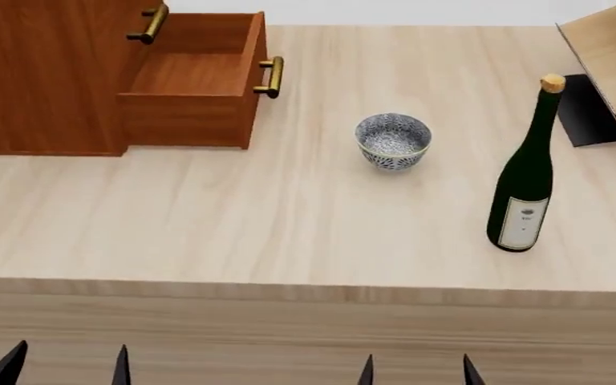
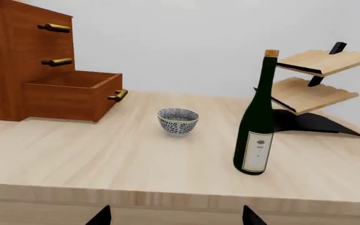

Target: Put the bowl in the bottom drawer of the cabinet.

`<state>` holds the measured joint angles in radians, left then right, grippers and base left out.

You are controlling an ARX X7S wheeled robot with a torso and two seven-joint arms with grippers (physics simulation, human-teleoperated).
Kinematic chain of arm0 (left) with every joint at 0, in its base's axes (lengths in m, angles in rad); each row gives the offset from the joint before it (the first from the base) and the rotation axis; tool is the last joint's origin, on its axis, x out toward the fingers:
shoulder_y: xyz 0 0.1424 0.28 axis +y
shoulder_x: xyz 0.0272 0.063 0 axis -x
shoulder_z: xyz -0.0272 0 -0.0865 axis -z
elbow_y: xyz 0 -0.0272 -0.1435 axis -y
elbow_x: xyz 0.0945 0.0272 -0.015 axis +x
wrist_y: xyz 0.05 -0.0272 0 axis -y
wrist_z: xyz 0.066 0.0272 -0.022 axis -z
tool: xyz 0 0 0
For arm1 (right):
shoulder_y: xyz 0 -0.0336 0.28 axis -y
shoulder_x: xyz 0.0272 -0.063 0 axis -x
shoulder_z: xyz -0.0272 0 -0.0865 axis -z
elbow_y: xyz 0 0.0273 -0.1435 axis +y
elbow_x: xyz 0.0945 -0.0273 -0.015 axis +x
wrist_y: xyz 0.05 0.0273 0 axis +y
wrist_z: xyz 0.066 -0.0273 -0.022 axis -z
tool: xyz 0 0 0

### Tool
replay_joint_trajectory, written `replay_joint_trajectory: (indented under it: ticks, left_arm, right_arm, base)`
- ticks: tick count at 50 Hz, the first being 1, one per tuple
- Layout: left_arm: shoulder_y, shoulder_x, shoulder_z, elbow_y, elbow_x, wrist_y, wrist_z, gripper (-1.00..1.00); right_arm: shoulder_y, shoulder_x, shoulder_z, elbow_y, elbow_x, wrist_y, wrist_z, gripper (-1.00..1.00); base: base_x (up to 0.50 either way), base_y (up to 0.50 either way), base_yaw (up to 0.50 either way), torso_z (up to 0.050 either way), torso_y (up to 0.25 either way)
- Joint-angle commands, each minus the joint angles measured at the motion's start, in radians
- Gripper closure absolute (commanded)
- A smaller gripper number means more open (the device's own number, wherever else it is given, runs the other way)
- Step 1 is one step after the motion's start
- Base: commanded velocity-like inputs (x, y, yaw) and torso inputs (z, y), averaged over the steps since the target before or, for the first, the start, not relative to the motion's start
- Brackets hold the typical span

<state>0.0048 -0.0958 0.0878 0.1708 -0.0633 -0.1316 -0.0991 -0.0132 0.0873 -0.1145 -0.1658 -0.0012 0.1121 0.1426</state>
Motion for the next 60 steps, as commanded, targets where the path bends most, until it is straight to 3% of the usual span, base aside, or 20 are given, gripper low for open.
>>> replay_joint_trajectory:
  ticks: [1, 33, 53, 60]
  left_arm:
    - [-0.022, -0.009, 0.018, 0.042, -0.006, -0.098, -0.031, -1.00]
    - [-0.033, -0.048, 0.048, 0.210, -0.038, -0.235, -0.075, -1.00]
    - [-0.037, -0.084, 0.052, 0.368, -0.070, -0.354, -0.088, -1.00]
    - [0.025, -0.106, 0.055, 0.462, -0.104, -0.392, -0.073, -1.00]
  right_arm:
    - [0.011, 0.016, -0.028, -0.045, -0.006, 0.053, 0.020, -1.00]
    - [0.030, 0.046, -0.058, -0.180, 0.020, 0.170, 0.062, -1.00]
    - [0.084, 0.057, -0.088, -0.278, 0.019, 0.268, 0.081, -1.00]
    - [0.117, 0.057, -0.103, -0.308, 0.014, 0.312, 0.088, -1.00]
  base:
    - [0.00, -0.01, 0.00, 0.050, 0.051]
    - [0.00, 0.00, 0.00, 0.050, 0.052]
    - [0.28, 0.49, 0.00, 0.050, 0.053]
    - [0.30, 0.50, 0.00, 0.041, 0.040]
